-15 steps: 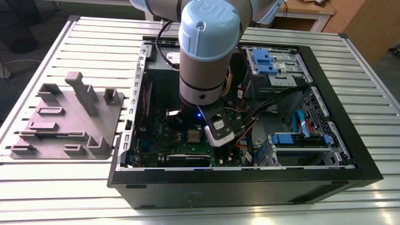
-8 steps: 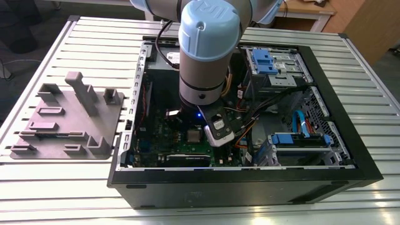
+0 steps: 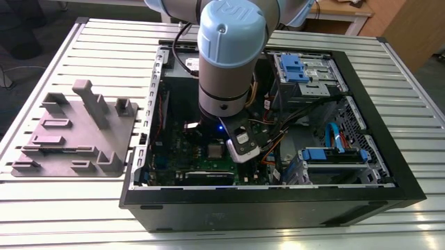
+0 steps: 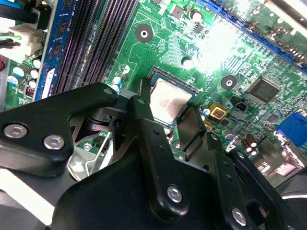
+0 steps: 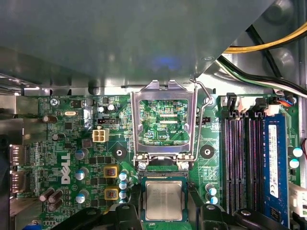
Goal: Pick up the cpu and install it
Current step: 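Place the cpu into insertion slot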
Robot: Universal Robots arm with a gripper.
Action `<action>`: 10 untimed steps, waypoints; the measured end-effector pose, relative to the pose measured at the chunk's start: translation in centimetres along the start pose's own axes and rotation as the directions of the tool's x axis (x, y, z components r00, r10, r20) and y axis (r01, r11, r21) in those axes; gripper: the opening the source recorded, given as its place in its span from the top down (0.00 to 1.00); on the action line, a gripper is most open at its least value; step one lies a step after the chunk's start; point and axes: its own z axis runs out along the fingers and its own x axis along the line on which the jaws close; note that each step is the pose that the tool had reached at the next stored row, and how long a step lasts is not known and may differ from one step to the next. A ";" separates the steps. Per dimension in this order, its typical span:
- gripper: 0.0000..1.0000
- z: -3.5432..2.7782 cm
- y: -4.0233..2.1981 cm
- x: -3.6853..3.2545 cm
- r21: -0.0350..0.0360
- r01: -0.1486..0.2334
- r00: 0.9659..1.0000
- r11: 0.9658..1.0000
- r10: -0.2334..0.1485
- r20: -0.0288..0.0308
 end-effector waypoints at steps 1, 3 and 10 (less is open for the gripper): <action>0.53 0.00 0.00 0.00 0.000 0.000 1.000 1.000 0.000 0.000; 0.53 0.02 0.02 0.00 0.000 0.000 1.000 1.000 0.000 0.000; 0.53 0.09 0.04 0.01 0.000 0.000 1.000 1.000 0.000 0.000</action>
